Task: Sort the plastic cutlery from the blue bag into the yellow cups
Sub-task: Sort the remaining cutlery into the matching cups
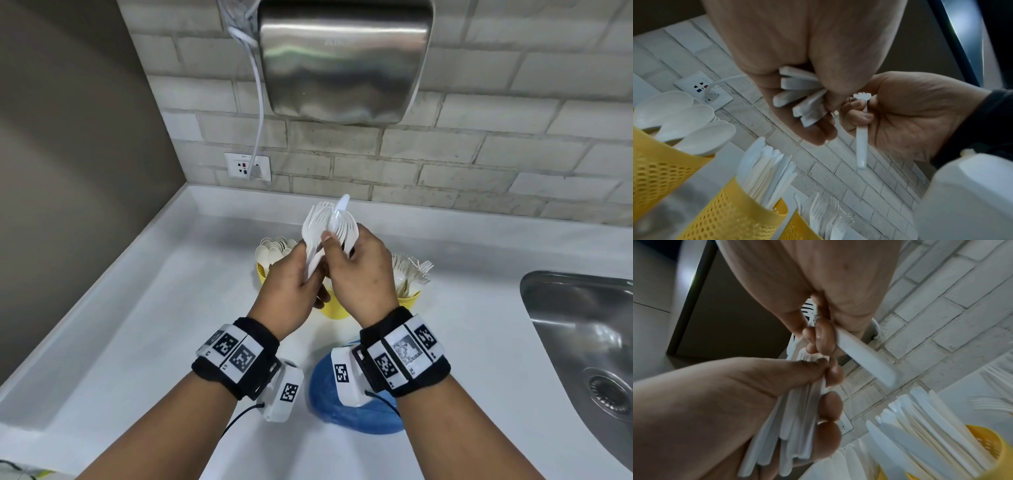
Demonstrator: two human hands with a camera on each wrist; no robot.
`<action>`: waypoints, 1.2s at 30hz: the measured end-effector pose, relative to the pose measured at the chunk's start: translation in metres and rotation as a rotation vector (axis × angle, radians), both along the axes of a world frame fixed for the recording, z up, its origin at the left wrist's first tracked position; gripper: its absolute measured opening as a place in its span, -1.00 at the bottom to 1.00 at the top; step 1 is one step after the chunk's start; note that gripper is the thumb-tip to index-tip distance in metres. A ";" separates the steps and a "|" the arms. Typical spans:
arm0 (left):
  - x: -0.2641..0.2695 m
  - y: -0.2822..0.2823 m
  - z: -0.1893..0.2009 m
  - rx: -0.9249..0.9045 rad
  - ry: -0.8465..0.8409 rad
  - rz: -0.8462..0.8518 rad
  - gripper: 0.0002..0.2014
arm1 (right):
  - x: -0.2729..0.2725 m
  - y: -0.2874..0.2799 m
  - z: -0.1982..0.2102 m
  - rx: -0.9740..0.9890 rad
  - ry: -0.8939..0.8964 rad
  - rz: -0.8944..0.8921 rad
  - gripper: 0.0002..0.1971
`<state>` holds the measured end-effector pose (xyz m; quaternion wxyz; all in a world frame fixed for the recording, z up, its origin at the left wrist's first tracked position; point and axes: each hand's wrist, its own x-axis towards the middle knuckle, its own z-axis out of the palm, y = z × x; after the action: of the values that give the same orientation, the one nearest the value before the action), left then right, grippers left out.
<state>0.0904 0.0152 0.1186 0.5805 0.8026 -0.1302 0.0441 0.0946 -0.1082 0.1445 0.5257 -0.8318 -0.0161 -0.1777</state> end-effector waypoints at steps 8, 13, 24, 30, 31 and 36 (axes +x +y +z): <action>-0.003 0.000 -0.004 0.079 -0.029 -0.001 -0.92 | 0.006 0.007 0.000 0.421 0.124 -0.078 -0.80; -0.001 0.001 -0.008 0.187 -0.095 0.022 -0.79 | -0.002 0.009 0.005 0.677 0.228 0.032 -0.79; -0.008 -0.001 -0.014 0.070 -0.040 -0.046 -0.84 | 0.008 -0.018 0.034 1.179 0.024 -0.182 -0.90; -0.006 -0.003 -0.013 -0.137 0.074 -0.085 -0.68 | 0.011 -0.037 0.046 1.068 -0.126 -0.187 -0.94; -0.007 -0.003 -0.011 -0.152 0.074 -0.094 -0.62 | 0.011 -0.037 0.044 0.995 -0.123 -0.180 -0.92; -0.004 -0.005 -0.010 -0.098 0.009 -0.060 -0.73 | 0.007 -0.030 0.022 0.524 -0.033 -0.022 -0.79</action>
<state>0.0866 0.0102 0.1087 0.6208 0.7691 -0.1492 0.0295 0.1012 -0.1380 0.1661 0.7209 -0.6643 0.0311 -0.1953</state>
